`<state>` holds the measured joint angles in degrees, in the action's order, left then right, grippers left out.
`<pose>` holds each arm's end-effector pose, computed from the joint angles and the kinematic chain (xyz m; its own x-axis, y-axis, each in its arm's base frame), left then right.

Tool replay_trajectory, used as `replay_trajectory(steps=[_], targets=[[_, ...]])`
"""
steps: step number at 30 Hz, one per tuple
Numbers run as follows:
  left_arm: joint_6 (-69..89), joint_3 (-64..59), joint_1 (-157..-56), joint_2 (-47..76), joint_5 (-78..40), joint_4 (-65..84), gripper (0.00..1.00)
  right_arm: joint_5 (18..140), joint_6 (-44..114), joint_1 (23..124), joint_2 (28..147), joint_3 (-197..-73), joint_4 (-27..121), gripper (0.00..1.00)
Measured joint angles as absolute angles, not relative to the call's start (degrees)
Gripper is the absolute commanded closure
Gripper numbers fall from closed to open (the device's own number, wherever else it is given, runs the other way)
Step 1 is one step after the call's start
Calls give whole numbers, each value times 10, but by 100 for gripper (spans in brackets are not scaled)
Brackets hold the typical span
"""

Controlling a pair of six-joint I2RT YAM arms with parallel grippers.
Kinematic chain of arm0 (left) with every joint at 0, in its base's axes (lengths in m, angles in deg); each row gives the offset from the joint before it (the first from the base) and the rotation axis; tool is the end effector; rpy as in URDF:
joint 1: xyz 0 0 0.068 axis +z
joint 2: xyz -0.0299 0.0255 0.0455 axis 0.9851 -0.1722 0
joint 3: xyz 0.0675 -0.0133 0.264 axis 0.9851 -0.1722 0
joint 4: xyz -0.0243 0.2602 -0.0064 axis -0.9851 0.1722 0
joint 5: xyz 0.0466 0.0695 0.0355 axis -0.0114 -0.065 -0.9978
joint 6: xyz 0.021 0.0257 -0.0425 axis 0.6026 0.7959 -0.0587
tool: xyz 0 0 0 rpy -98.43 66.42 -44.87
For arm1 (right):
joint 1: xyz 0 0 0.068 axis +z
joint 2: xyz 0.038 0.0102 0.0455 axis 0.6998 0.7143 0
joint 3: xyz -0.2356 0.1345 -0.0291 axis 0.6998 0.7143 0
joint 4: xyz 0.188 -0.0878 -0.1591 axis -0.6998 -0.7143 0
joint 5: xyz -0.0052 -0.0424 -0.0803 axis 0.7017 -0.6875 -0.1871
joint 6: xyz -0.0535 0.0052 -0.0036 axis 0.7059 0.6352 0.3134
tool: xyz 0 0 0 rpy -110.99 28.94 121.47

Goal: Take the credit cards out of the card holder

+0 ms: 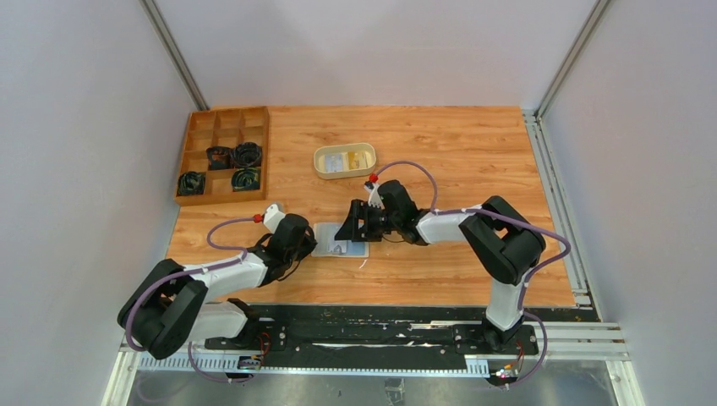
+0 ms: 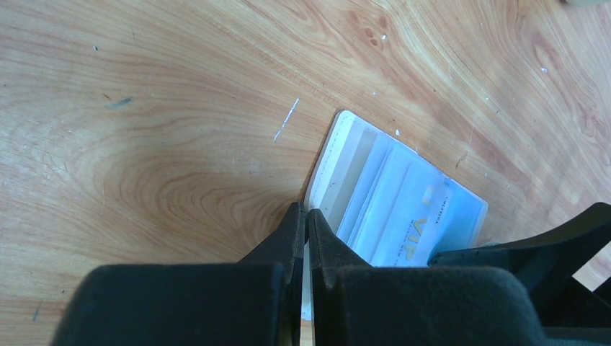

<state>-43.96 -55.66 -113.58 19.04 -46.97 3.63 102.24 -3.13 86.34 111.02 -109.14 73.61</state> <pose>0.1802 -0.1050 0.1323 -0.5274 -0.6783 -0.5117 -0.3970 0.7292 -0.5574 0.2622 0.2600 0.1527 -0.8978 0.0116 -0.4403 -0.3840 0.4692 0.7952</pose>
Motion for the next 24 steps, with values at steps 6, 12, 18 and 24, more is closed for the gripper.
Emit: replay_trajectory(steps=[6,12,18,24], targets=[[-440,-557,-1136,187,-471,32,100,1036,-61,864,1133,-1103,761,24],[-440,-557,-1136,185,-472,29,100,1047,-95,864,1146,-1104,785,24],[-440,-557,-1136,185,-472,29,100,1061,-139,865,1163,-1104,820,24],[-440,-557,-1136,181,-473,23,100,1075,-176,867,1183,-1104,881,27]])
